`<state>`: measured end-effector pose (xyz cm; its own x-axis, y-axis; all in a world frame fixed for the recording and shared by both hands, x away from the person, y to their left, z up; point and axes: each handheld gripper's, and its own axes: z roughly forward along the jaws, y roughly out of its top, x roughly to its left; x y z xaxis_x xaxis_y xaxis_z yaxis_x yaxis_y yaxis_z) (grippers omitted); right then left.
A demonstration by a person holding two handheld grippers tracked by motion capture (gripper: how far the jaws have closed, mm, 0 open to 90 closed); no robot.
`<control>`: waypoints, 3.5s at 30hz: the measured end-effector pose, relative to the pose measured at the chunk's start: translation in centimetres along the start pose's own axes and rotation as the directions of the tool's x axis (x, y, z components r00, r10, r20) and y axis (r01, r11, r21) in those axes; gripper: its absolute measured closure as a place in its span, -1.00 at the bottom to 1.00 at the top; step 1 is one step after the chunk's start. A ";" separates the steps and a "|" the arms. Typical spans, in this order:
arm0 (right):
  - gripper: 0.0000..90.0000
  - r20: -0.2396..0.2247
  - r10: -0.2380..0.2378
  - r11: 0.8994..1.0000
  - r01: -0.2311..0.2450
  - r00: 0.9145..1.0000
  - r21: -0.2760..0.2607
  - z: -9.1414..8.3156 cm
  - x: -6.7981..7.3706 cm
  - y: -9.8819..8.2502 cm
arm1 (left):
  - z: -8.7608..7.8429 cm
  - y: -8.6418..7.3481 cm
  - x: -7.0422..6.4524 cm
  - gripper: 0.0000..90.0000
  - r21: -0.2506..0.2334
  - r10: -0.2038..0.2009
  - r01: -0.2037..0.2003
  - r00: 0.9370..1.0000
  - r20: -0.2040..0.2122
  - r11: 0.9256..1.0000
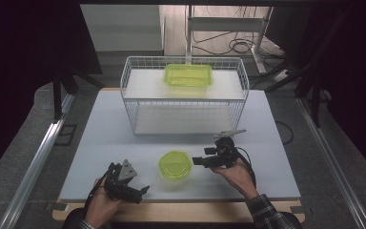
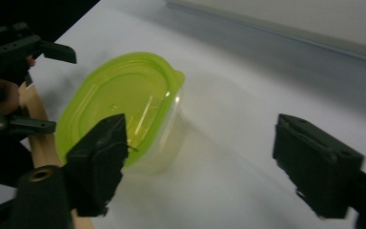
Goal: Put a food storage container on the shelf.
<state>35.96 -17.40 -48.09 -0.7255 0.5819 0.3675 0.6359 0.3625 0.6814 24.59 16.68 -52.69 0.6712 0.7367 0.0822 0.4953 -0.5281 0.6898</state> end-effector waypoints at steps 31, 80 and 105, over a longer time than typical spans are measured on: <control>0.80 -0.232 0.252 0.961 -0.214 0.940 0.178 3.8 -0.6 1.9 | 0.2 0.0 -0.4 -0.99 0.020 0.044 -0.044 0.999 -0.001 0.999; 0.81 -0.230 0.239 0.964 -0.260 0.943 -0.065 -3.7 -1.1 7.4 | 0.0 -0.1 0.2 -0.98 -0.001 0.003 -0.003 1.000 0.009 1.000; 0.81 -0.217 0.228 0.949 -0.266 0.949 -0.168 -7.0 -0.8 12.2 | 0.2 -0.1 0.2 -0.98 0.006 0.001 -0.001 1.000 0.014 1.000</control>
<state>42.43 -18.49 -35.65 -0.6011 0.4772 0.6411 0.7524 0.0673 0.6553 24.78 16.83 -52.85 0.6795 0.7300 0.0727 0.4976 -0.5314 0.6855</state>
